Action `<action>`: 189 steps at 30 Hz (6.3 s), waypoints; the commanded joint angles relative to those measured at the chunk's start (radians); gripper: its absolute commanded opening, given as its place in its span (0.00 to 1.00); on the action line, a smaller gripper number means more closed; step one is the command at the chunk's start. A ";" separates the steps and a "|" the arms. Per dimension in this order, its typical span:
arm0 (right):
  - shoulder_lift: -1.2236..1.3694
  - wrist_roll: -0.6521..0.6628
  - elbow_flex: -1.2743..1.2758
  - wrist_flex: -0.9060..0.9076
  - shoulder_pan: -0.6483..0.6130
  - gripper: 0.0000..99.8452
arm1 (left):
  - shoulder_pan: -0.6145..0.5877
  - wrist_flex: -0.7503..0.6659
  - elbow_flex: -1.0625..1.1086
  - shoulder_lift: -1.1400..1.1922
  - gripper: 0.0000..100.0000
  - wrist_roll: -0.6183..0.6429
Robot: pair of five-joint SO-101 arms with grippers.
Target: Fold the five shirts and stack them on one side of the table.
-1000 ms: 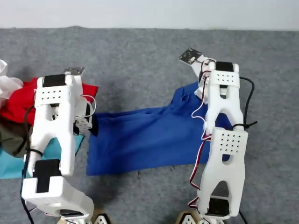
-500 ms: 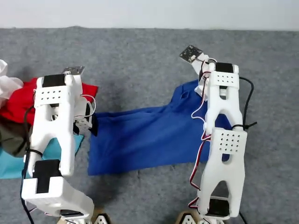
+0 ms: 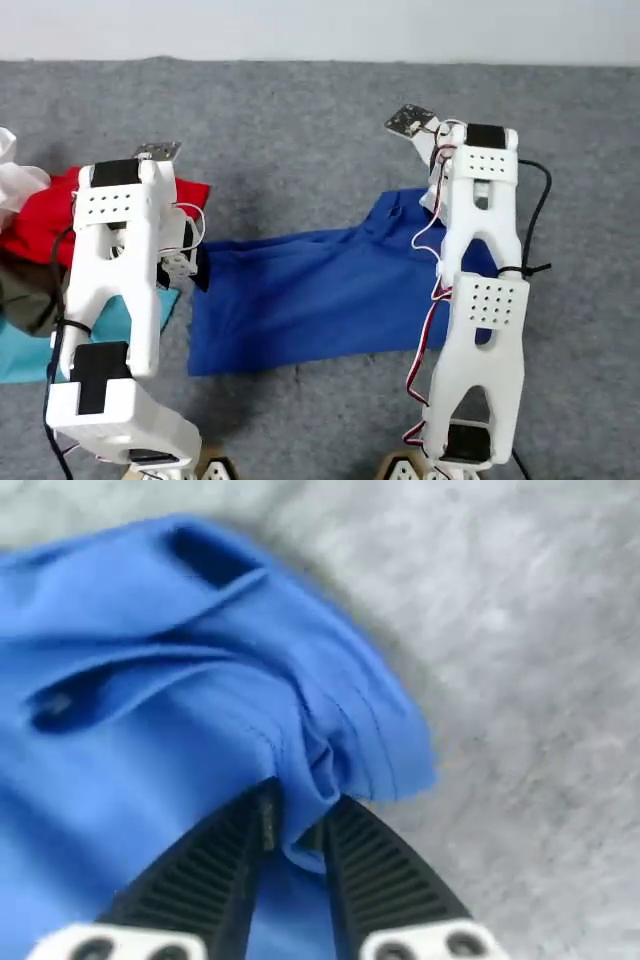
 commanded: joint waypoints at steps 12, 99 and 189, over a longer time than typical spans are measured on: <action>-0.077 0.068 -0.169 0.154 0.065 0.01 | 0.000 0.034 -0.024 -0.040 0.19 0.015; -1.130 -0.118 1.178 -0.067 0.064 0.23 | 0.068 0.012 -0.074 0.310 0.27 0.121; -1.130 0.118 1.399 -0.219 0.601 0.23 | 0.893 0.034 -1.379 0.870 0.18 0.106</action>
